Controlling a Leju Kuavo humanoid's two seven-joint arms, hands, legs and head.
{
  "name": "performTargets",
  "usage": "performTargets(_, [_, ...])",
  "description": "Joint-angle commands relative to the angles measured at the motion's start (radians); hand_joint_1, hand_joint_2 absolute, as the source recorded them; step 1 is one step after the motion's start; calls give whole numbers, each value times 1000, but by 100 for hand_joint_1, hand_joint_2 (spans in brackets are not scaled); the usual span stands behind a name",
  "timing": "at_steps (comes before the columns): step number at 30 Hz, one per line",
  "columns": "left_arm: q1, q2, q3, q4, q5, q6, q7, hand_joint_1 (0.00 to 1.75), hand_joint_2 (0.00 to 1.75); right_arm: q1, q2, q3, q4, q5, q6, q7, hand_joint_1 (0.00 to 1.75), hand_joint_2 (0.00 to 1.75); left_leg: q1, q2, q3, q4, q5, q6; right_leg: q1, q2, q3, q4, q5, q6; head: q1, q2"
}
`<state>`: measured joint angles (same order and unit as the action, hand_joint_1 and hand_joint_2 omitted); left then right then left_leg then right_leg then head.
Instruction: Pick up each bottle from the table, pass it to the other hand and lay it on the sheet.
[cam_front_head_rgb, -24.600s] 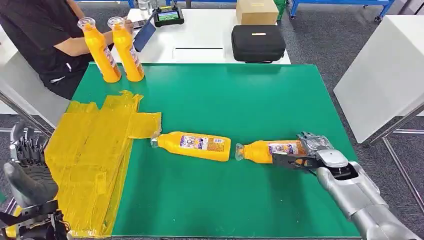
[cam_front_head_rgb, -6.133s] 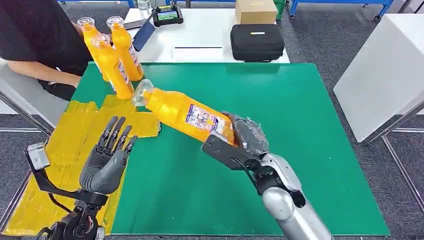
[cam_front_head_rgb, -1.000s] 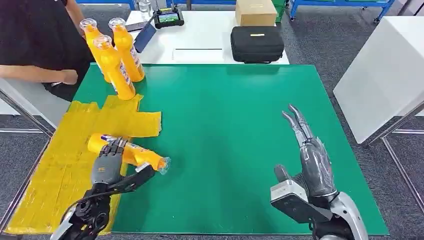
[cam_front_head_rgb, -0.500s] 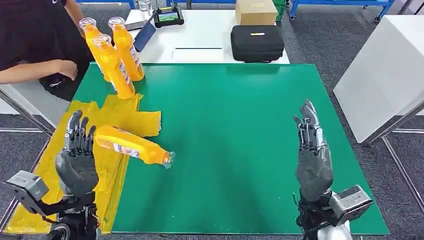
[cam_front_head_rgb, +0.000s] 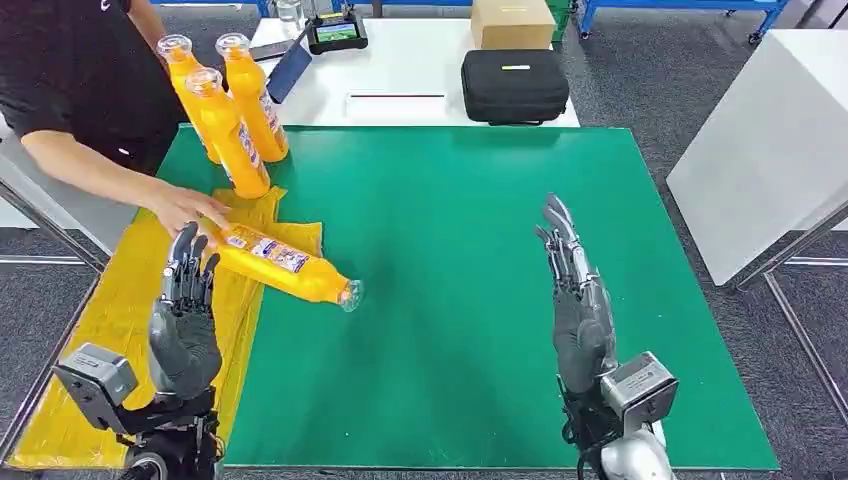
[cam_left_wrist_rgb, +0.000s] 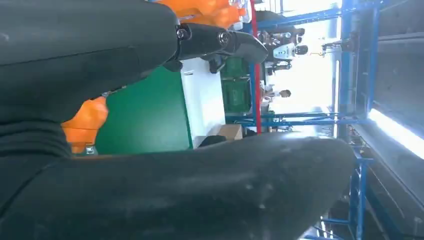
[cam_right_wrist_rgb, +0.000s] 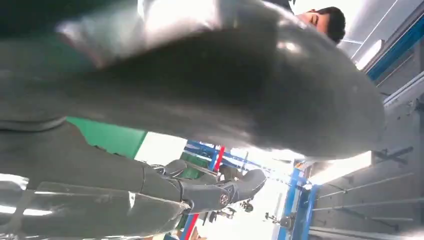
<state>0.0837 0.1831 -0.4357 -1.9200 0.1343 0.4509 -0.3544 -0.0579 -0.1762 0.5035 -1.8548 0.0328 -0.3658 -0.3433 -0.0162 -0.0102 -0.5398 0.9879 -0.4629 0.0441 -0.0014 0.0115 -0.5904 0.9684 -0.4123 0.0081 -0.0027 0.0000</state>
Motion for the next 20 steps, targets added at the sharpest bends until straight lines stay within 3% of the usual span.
performTargets(1, [-8,-37,33,67,-36,-1,30,0,0,-41,30,25,80,69,-17,18,0,0,1,3,4,-1,-2,-4,1,1,4,-2,-1,0,0,0])
performTargets(3, [-7,-51,40,58,-81,5,49,0,0,-39,55,26,78,88,-60,11,0,0,1,2,4,-1,-1,-3,1,0,3,-1,-1,0,0,0])
performTargets(6, [-31,-65,34,53,-98,-7,72,0,0,-80,20,44,97,72,-82,19,0,0,1,3,4,-1,-2,-4,1,1,3,-1,-1,0,0,0])
performTargets(14, [-23,-53,41,59,-119,-67,78,0,0,-15,21,39,61,57,-76,10,0,0,0,0,3,-1,-1,-2,0,-1,2,-1,-1,0,0,0])
performTargets(20, [-53,-66,35,62,-120,-87,81,0,0,-68,-1,41,106,33,-49,21,0,0,1,1,3,-1,-1,-3,1,0,3,-1,-1,0,0,0])
